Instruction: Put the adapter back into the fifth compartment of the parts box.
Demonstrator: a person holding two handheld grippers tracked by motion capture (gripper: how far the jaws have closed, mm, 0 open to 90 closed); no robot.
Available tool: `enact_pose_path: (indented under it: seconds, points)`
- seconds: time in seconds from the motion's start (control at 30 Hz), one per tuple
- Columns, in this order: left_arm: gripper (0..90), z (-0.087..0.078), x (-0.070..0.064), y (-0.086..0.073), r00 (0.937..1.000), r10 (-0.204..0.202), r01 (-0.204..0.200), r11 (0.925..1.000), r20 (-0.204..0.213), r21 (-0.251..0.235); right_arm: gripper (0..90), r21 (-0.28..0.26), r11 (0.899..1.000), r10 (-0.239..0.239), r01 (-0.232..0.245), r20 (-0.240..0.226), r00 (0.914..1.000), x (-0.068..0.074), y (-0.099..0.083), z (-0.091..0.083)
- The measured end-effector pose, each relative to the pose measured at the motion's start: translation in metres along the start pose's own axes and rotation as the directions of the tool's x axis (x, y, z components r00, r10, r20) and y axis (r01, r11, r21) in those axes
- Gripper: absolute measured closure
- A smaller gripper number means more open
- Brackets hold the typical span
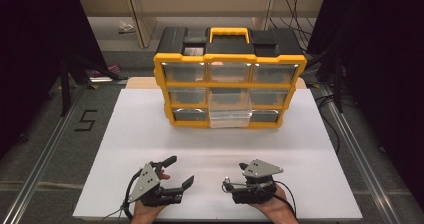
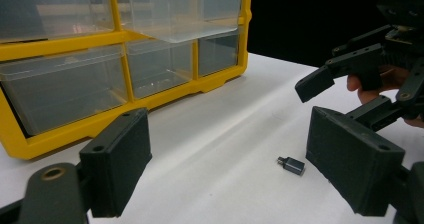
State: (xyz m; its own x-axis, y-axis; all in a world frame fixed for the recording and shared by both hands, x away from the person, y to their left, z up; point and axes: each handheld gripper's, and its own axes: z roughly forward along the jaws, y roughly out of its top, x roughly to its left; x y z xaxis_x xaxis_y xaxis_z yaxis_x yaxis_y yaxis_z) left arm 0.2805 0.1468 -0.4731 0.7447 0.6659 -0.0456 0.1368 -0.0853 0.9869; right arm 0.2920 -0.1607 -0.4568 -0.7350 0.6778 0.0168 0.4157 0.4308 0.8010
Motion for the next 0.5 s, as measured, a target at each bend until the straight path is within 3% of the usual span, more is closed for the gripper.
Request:
enact_pose_path:
  seconds: [0.27,0.5]
  points:
    - [17.5,0.0,0.0,0.0,1.0,0.003,-0.003,1.0,0.001,-0.001,25.2,0.068,0.998,-0.003,0.002,0.016,0.9999,-0.003,0.006,0.008]
    - [17.5,0.0,0.0,0.0,1.0,0.004,-0.004,1.0,0.001,-0.001,28.0,0.148,0.989,-0.011,0.009,0.011,0.9999,-0.006,0.007,0.018]
